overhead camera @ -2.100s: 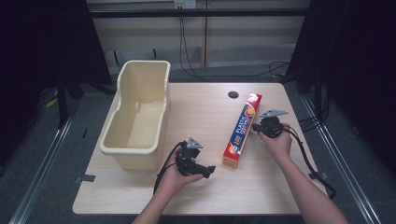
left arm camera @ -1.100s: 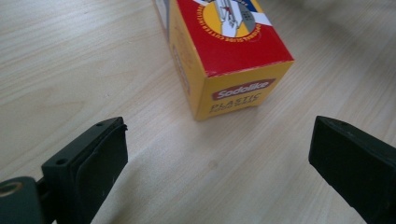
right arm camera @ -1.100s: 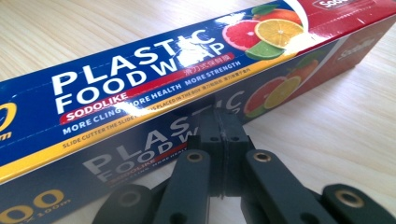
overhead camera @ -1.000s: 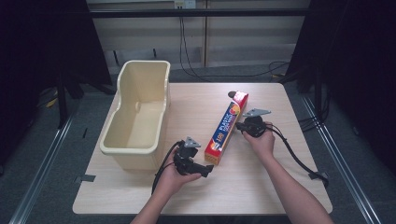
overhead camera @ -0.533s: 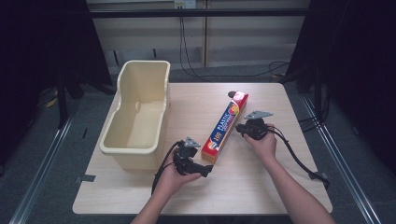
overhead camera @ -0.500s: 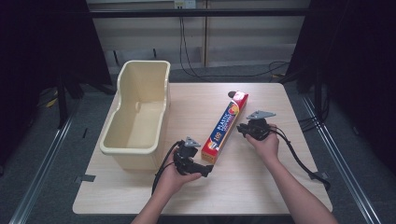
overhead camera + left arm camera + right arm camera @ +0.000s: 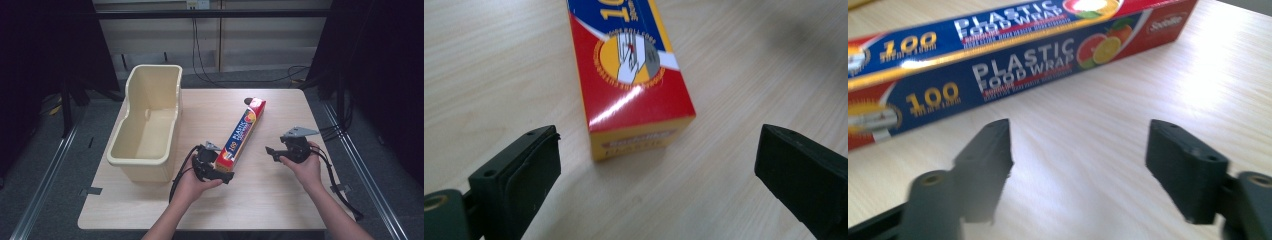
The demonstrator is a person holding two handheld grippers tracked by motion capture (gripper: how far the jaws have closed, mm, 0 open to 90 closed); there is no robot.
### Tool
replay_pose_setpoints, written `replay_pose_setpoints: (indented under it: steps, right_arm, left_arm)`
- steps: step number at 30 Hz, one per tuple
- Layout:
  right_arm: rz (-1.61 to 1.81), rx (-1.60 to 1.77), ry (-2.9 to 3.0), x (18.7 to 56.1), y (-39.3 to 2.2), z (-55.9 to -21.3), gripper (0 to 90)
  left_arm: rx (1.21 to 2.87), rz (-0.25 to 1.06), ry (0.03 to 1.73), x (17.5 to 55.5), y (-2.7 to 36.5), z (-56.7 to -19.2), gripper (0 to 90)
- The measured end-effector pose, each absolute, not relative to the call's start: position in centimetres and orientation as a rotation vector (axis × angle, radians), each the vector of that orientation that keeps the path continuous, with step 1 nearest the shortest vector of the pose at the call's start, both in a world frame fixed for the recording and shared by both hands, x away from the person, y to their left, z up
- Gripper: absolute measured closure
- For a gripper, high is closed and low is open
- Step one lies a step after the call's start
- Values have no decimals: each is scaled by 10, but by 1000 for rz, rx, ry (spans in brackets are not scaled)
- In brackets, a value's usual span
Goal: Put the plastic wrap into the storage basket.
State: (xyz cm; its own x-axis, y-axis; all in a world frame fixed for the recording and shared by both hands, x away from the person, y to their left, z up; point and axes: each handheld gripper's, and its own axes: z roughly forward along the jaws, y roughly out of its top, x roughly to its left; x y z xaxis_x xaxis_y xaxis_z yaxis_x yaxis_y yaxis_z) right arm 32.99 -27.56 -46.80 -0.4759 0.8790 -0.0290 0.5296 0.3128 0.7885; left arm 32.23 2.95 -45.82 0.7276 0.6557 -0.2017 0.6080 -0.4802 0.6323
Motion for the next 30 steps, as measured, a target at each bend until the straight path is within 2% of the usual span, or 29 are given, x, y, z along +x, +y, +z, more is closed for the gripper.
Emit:
replay_pose_setpoints:
  steps: [2, 7, 15, 30]
  right_arm:
    - [1005, 1233, 2118, 323, -279, -469, 183]
    - [998, 1228, 2107, 309, -283, -471, 116]
    - [1002, 1213, 2099, 296, -289, -471, 99]
    - [1031, 1221, 2096, 295, -292, -471, 95]
  left_arm:
    - [2217, 86, 949, 326, 25, -455, 43]
    - [2219, 109, 962, 339, 11, -448, 44]
    - [2218, 111, 1003, 365, -7, -444, 51]
    - [2204, 116, 1072, 402, -42, -441, 59]
